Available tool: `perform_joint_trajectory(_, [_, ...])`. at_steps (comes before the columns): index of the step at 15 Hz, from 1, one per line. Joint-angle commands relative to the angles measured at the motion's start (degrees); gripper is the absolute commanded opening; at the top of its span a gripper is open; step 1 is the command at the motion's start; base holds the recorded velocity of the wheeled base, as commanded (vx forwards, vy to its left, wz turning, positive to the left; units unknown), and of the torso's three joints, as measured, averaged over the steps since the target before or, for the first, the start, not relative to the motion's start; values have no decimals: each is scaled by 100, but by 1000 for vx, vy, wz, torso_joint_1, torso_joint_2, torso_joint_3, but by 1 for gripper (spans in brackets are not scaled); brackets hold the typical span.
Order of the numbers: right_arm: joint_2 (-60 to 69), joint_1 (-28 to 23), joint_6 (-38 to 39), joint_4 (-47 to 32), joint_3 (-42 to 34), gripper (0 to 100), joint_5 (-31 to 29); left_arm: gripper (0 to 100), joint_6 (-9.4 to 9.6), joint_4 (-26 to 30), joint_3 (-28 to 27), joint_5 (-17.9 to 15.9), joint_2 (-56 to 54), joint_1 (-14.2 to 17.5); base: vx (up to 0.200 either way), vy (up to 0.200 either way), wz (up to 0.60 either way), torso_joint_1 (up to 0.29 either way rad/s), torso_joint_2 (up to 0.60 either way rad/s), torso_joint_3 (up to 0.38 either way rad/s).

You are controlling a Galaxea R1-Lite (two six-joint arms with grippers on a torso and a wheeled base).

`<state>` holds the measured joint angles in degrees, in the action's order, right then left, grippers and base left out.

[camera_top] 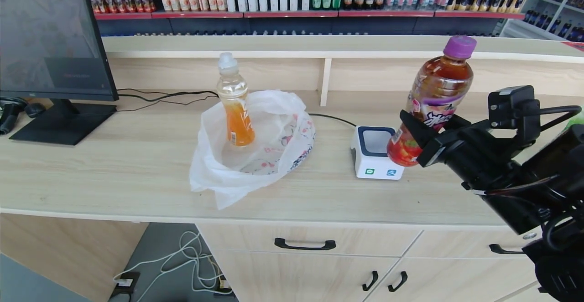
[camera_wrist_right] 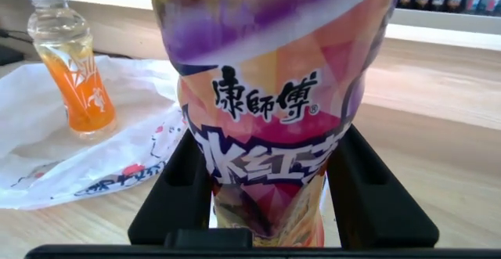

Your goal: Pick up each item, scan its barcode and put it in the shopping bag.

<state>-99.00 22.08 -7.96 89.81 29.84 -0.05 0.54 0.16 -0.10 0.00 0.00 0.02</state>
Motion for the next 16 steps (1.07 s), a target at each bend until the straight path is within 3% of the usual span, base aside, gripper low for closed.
perform_joint_trajectory(1, [21, -72, -144, 19, -66, 0, -4, 100, -1, 2, 1, 0, 0, -2, 0, 0, 0, 0, 0, 0])
perform_joint_trajectory(8, [3, -169, -1647, 19, 39, 0, 49, 100, -27, -16, 1, 0, 0, -2, 0, 0, 0, 0, 0, 0])
perform_joint_trajectory(11, [30, -169, -2113, 19, 39, 0, 444, 100, -36, -16, 1, 0, 0, -2, 0, 0, 0, 0, 0, 0])
perform_joint_trajectory(16, [65, 121, -2702, 19, 118, 0, 638, 100, -36, -16, 1, 0, 0, -2, 0, 0, 0, 0, 0, 0])
